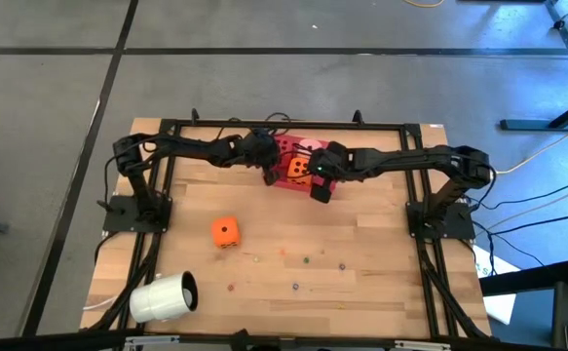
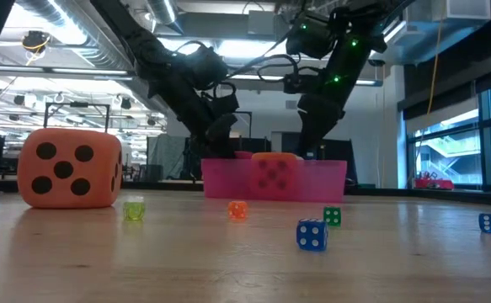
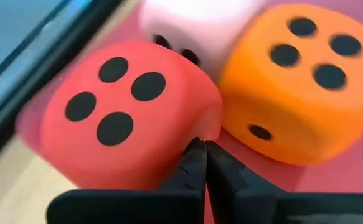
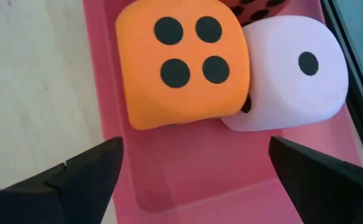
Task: Pick & Place Dice
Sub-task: Adjust the large red dice in the red container
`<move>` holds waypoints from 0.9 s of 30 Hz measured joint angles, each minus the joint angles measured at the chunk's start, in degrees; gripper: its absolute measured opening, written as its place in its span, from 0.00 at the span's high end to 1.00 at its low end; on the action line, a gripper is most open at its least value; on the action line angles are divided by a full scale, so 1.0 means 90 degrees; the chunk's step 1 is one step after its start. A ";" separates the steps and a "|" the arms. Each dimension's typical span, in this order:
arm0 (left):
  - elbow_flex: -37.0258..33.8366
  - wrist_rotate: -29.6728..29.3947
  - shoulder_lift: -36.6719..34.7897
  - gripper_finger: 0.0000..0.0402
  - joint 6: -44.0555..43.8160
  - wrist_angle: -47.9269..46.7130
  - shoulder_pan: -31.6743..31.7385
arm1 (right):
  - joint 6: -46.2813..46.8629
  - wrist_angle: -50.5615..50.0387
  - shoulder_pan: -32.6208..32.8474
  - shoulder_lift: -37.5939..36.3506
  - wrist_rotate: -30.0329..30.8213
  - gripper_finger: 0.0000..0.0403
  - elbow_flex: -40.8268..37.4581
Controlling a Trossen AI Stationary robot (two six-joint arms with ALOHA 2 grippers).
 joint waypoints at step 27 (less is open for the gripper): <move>0.0005 -0.0497 0.0209 0.99 0.0002 0.0349 0.0102 | -0.0159 -0.0015 0.0086 0.0000 -0.0454 0.01 -0.0002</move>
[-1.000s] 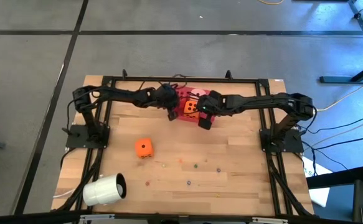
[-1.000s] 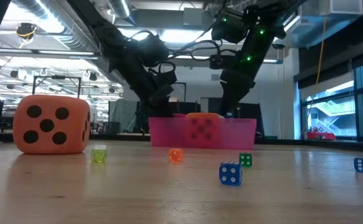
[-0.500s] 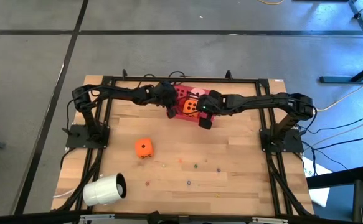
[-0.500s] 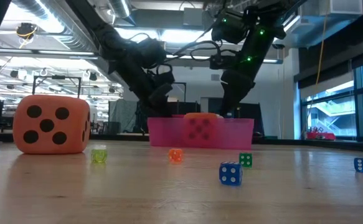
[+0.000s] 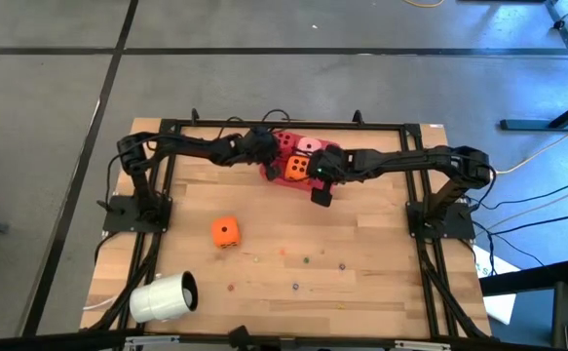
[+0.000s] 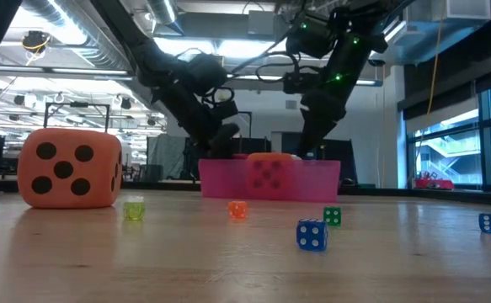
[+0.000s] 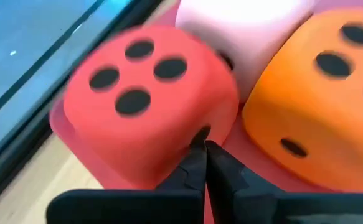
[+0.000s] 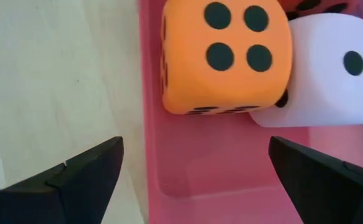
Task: Pick & Place Dice
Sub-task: Adjust the large red dice in the red container, then put the large orange dice into the red container
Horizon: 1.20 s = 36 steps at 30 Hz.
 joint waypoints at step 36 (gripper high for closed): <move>-0.0002 0.0468 -0.3055 0.51 -0.2038 -0.5717 -0.2783 | -0.0603 0.2268 0.0885 0.0109 -0.0124 0.01 -0.0002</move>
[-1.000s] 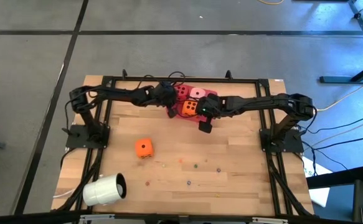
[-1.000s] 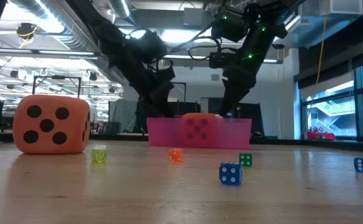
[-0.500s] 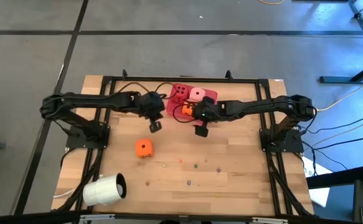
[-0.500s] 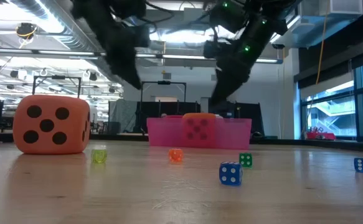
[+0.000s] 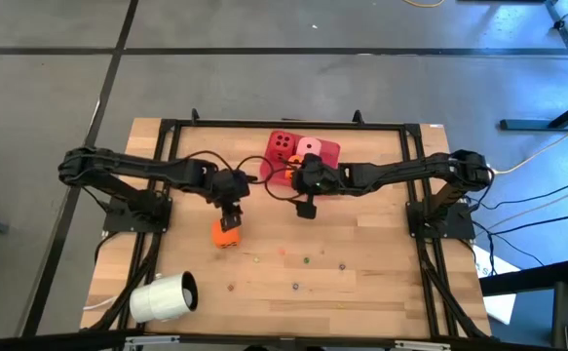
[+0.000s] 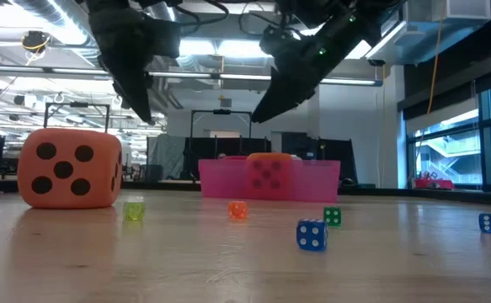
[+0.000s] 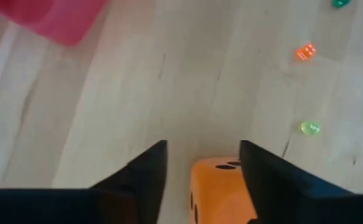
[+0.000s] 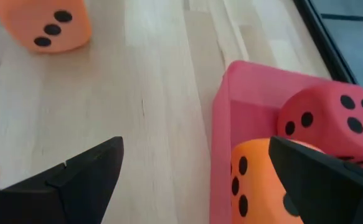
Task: Pick & Place Dice
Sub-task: Put the large orange dice into the red container
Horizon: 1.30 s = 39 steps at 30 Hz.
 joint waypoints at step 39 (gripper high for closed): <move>0.0000 -0.1165 0.0000 0.18 0.0810 0.0514 -0.0245 | -0.0711 0.0422 -0.0036 0.0002 -0.0945 0.01 0.0000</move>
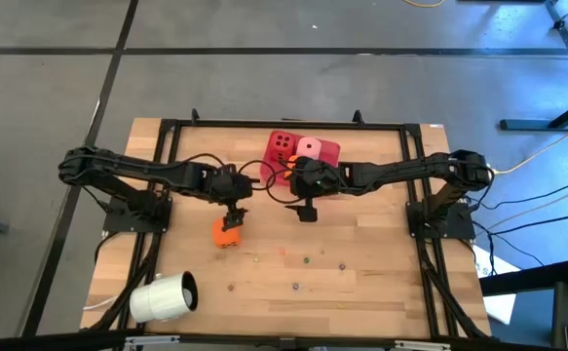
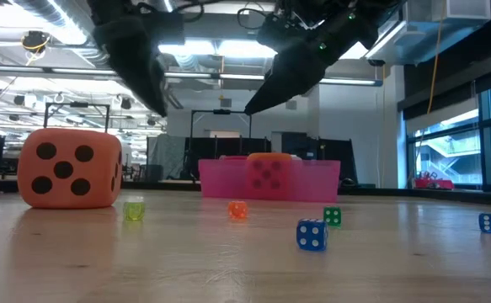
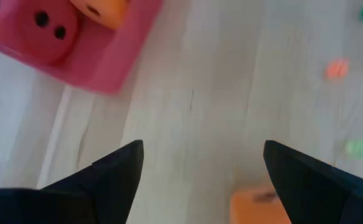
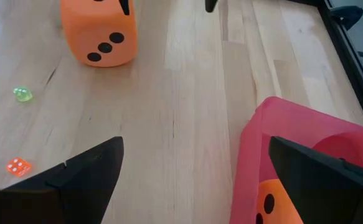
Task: Pick & Place Dice
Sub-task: Put the large orange dice into the red container
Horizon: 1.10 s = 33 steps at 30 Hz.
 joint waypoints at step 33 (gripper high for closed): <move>-0.0002 0.0853 0.0989 0.01 0.0263 -0.0548 -0.0010 | -0.0010 -0.0021 0.0000 0.0000 0.0000 0.01 -0.0002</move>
